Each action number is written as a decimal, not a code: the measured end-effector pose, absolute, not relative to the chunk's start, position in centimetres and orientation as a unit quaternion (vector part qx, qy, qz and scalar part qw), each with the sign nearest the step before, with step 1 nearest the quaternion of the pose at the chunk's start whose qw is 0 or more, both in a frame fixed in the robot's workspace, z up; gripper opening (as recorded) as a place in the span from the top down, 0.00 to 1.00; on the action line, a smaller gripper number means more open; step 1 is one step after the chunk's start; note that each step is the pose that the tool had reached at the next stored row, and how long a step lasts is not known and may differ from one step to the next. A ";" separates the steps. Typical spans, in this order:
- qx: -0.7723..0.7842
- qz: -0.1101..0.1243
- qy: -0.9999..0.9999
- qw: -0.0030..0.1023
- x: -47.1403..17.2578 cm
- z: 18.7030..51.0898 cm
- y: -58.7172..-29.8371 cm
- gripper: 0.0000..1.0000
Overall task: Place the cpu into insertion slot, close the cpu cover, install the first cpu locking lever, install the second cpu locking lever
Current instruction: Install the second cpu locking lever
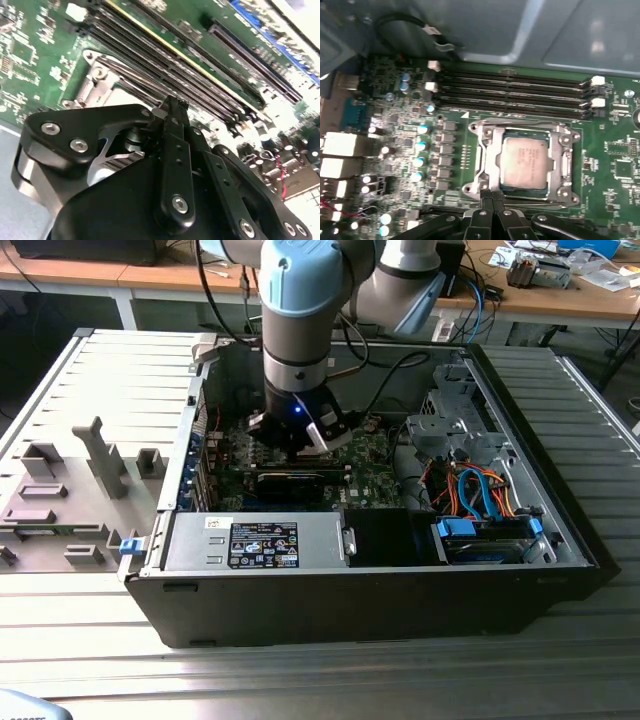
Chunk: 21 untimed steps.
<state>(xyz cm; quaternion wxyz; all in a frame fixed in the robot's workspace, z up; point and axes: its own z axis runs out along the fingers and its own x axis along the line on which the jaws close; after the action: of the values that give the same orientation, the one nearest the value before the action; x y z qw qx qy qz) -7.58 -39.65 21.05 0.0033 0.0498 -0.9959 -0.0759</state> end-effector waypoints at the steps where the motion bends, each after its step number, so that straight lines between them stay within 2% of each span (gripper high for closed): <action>1: 0.050 -0.072 -0.996 0.006 -7.1 21.1 -39.3 0.89; 9: 0.049 -0.042 -0.998 0.013 -5.6 21.0 -36.9 0.89; 14: 0.048 -0.001 -0.999 0.015 -5.2 21.1 -34.7 0.89; 16: 0.048 0.025 -0.998 0.017 -5.2 21.7 -34.1 0.89; 21: 0.048 0.035 -0.998 0.017 -5.2 24.0 -34.0 0.89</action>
<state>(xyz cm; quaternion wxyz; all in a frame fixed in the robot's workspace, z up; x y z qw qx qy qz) -5.16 -34.04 24.02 0.0171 0.0478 -0.9981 0.0353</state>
